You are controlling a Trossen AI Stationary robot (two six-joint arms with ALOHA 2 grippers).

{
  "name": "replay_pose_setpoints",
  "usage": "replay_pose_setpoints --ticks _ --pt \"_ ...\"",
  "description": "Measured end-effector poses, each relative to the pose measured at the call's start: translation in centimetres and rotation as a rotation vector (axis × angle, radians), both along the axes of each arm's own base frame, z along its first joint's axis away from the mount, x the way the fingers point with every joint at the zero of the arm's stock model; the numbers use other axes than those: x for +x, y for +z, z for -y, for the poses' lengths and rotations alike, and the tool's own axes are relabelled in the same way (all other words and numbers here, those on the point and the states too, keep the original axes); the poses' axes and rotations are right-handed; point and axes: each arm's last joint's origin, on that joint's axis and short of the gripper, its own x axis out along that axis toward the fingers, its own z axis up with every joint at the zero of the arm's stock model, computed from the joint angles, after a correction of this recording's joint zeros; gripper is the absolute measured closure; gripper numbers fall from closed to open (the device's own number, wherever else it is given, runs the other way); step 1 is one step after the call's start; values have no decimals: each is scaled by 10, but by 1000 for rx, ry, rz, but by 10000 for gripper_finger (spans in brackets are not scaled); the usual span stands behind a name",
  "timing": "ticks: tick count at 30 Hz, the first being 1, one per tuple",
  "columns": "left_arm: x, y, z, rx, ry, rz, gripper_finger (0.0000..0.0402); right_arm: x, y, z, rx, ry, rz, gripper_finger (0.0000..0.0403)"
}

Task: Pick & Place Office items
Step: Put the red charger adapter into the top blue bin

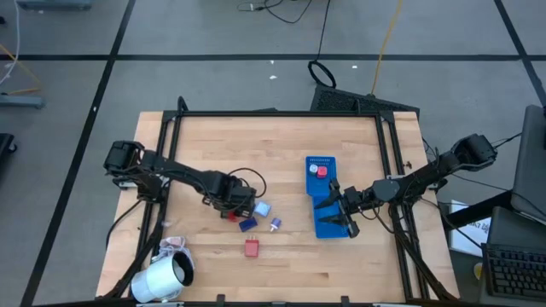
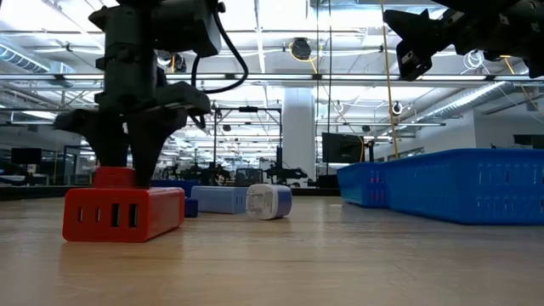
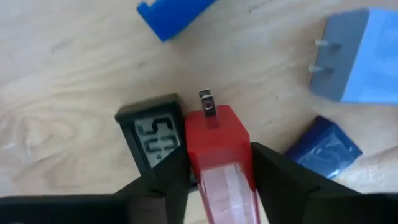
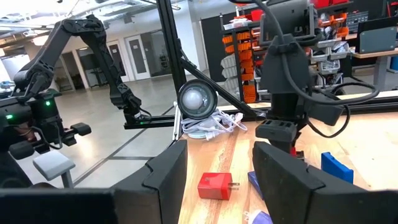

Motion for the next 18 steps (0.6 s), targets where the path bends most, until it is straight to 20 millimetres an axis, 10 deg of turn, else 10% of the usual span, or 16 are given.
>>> replay_pose_setpoints --ticks 7,18 --pt "-2 0 11 -3 -57 4 267 0 0 0 0 0 0 232" --pt "0 1 18 -17 -147 43 159 0 0 0 0 0 0 232"
